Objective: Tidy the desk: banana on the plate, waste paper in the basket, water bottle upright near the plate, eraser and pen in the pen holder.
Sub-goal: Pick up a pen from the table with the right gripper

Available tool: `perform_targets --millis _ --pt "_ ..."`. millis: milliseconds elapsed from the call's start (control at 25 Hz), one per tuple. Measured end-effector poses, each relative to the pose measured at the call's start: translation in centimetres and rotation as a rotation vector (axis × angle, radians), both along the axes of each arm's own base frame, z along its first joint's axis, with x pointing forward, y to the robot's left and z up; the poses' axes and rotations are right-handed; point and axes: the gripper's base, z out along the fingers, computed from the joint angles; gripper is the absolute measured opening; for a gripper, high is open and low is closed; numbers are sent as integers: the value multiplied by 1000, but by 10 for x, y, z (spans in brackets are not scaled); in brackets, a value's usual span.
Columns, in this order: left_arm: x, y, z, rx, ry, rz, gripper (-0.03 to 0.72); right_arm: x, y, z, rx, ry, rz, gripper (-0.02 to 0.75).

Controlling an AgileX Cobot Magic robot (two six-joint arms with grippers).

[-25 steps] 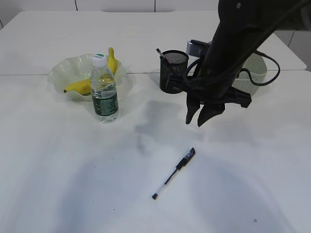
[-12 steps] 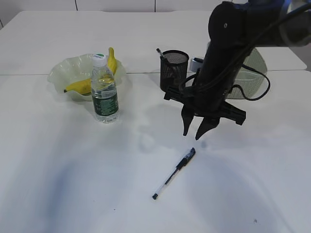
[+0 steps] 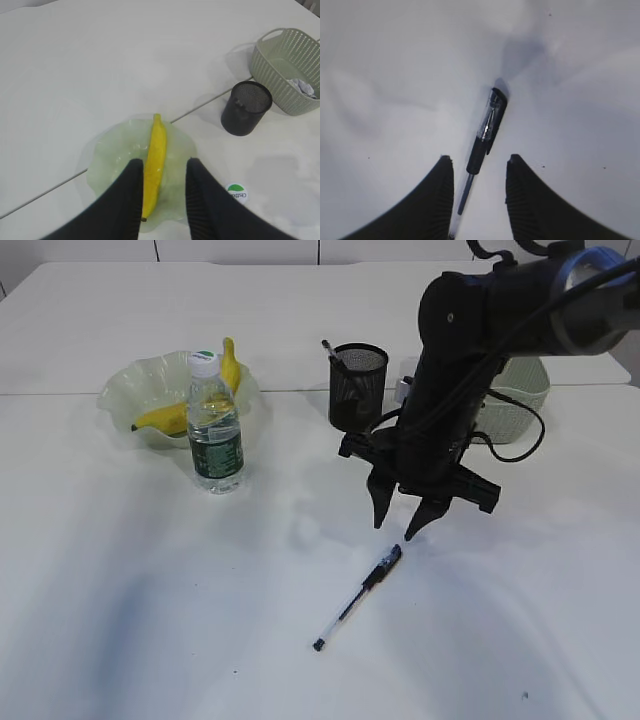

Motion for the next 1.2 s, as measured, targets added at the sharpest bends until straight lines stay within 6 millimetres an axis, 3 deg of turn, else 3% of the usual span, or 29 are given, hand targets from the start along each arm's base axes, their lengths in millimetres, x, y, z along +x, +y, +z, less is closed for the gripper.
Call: perform_targets --millis 400,640,1200 --pt "0 11 0 1 0 27 195 3 1 -4 1 6 -182 278" --pt "1 12 0 2 0 30 195 2 9 -17 -1 34 -188 278" --pt "0 12 0 2 2 29 190 3 7 -17 -20 31 -236 279"
